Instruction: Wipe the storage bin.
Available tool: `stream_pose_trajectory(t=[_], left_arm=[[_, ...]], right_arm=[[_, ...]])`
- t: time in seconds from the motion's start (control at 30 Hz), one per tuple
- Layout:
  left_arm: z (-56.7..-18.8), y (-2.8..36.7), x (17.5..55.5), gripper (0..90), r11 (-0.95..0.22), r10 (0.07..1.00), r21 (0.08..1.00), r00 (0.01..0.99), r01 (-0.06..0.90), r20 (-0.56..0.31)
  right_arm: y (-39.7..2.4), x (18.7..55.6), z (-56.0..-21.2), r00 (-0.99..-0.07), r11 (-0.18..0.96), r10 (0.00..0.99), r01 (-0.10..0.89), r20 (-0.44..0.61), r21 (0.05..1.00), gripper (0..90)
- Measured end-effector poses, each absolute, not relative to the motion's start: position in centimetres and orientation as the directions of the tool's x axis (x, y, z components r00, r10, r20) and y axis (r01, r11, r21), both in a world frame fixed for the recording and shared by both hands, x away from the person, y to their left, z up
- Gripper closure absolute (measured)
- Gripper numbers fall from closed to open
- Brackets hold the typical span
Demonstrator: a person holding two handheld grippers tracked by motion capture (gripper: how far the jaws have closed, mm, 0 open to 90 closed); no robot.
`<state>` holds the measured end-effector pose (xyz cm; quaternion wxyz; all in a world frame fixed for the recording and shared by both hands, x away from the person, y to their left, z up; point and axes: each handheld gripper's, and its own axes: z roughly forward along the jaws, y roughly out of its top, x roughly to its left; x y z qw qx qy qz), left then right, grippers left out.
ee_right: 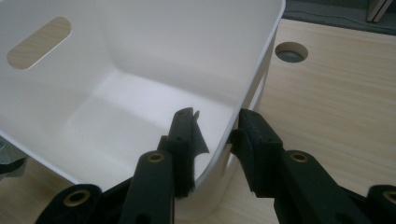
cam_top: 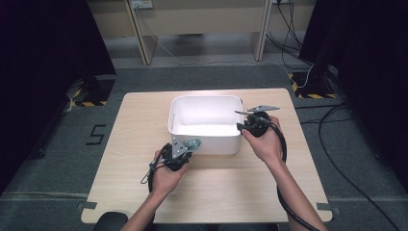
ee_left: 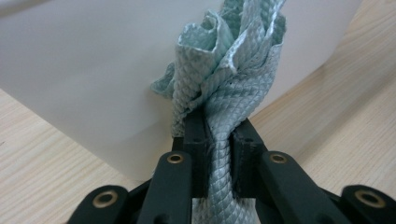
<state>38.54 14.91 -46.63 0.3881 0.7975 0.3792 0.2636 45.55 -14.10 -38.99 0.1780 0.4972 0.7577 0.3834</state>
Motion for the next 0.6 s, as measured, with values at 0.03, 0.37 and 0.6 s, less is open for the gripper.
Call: stream_pose_trajectory(t=[0.03,0.37,0.6], left_arm=[[-46.66,14.91,38.54,79.0,-0.412,0.809,0.818,0.573,0.400,0.127],[-47.12,14.87,38.61,79.0,-0.416,0.811,0.811,0.572,0.412,0.126],[-47.59,14.80,38.78,79.0,-0.422,0.811,0.804,0.571,0.420,0.127]], right_arm=[[-14.09,45.55,-38.99,-0.442,0.212,0.890,0.617,0.111,0.758,68.0],[-14.11,45.54,-39.01,-0.444,0.214,0.890,0.614,0.108,0.760,68.0],[-14.09,45.55,-39.03,-0.442,0.211,0.890,0.614,0.110,0.761,67.8]])
